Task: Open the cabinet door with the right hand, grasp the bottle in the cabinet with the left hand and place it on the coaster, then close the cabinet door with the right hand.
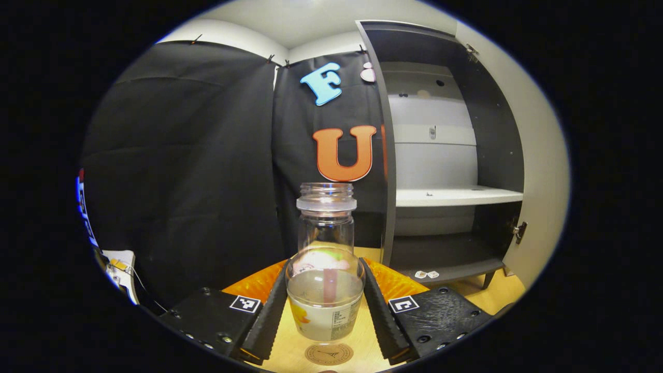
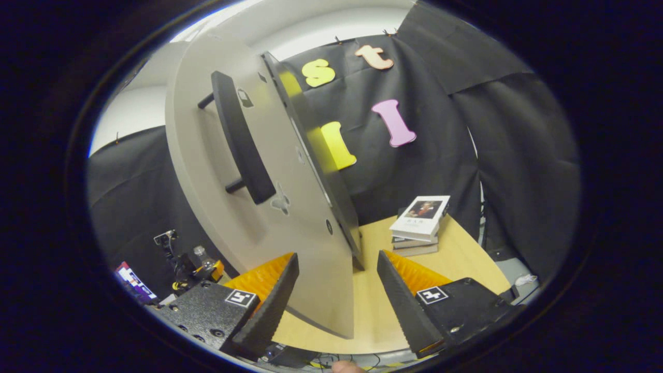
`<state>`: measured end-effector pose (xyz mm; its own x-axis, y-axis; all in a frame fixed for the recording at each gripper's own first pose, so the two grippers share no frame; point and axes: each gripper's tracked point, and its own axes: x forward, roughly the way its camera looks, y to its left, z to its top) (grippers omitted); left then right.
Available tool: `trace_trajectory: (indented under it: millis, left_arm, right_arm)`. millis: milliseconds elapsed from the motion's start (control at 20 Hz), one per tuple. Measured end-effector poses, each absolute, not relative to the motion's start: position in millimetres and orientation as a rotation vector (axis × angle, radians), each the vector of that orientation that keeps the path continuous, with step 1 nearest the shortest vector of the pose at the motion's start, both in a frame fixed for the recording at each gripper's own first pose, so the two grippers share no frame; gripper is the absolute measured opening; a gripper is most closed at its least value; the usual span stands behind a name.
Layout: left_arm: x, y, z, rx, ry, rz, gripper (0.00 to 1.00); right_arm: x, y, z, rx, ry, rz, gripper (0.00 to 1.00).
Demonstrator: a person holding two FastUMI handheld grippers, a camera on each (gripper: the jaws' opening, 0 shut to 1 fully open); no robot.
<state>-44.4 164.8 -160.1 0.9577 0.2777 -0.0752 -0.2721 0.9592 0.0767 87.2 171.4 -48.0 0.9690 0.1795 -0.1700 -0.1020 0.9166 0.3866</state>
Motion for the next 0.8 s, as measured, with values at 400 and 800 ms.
trace_trajectory:
  millis: [400, 800]
  left_arm:
    - [-49, 178, -281, 0.103, 0.179, 0.321, 0.75]
    - [-49, 178, -313, 0.093, 0.173, 0.323, 0.75]
  right_arm:
    - [73, 172, -113, 0.271, 0.392, 0.119, 0.98]
    - [69, 183, -129, 0.289, 0.478, 0.087, 0.98]
